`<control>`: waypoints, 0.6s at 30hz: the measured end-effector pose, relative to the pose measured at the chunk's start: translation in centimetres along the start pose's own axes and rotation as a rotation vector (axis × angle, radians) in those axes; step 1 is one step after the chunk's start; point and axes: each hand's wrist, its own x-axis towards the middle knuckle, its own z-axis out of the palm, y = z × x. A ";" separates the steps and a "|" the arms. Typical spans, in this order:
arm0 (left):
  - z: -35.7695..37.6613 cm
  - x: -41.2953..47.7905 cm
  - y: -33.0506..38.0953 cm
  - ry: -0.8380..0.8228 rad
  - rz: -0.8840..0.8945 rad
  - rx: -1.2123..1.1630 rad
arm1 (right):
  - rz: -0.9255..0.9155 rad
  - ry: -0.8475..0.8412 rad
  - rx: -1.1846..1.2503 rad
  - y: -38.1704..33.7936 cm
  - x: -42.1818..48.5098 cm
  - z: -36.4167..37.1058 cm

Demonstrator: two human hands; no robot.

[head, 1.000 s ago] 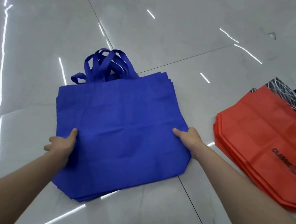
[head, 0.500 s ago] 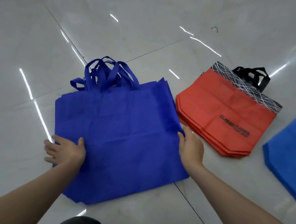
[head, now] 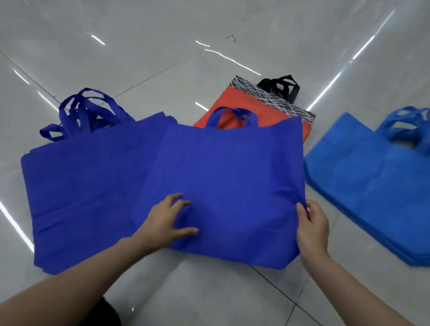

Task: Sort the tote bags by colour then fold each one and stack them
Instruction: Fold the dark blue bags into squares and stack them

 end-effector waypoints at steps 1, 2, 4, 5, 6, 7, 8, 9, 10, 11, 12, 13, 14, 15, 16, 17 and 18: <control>1.1 0.1 0.7 -0.049 0.051 0.042 | 0.018 0.027 0.008 0.8 -0.2 -1.7; 2.1 0.1 1.4 -0.096 0.107 0.101 | 0.038 0.048 0.009 1.7 -0.3 -3.3; 4.3 0.2 2.6 -0.207 0.219 0.248 | 0.092 0.092 0.012 3.6 -0.9 -6.3; 5.3 0.4 3.0 -0.250 0.261 0.314 | 0.123 0.114 0.012 4.6 -1.2 -7.7; 6.4 0.5 3.2 -0.267 0.295 0.362 | 0.157 0.128 0.013 5.7 -1.6 -8.9; 7.4 0.5 3.3 -0.285 0.330 0.400 | 0.202 0.144 0.011 7.0 -2.0 -10.0; 8.1 0.5 3.7 -0.318 0.360 0.434 | 0.249 0.161 0.005 8.2 -2.3 -10.8; 8.8 0.4 3.8 -0.365 0.389 0.485 | 0.310 0.169 -0.001 9.4 -2.7 -11.5; 9.4 0.4 3.8 -0.396 0.412 0.524 | 0.376 0.156 -0.012 10.4 -3.0 -11.9; 9.7 0.3 4.0 -0.403 0.425 0.546 | 0.439 0.127 -0.048 11.2 -3.3 -12.2; 9.9 0.3 4.2 -0.383 0.442 0.549 | 0.479 0.095 -0.165 11.7 -3.7 -12.4; 10.2 0.4 4.2 -0.325 0.463 0.519 | 0.458 0.082 -0.374 12.0 -4.0 -12.5; 10.4 0.6 4.0 -0.292 0.470 0.489 | 0.360 0.085 -0.600 11.9 -4.3 -12.5; 10.2 0.8 4.3 -0.229 0.477 0.451 | 0.191 0.085 -0.746 11.5 -4.6 -12.4; 10.2 1.0 4.4 -0.169 0.504 0.419 | 0.012 0.017 -0.792 10.3 -5.0 -12.2; 9.8 1.1 4.9 -0.139 0.498 0.357 | -0.125 -0.143 -0.780 9.1 -5.4 -11.9; 9.1 1.3 5.4 -0.138 0.487 0.316 | -0.224 -0.357 -0.761 7.7 -5.8 -11.3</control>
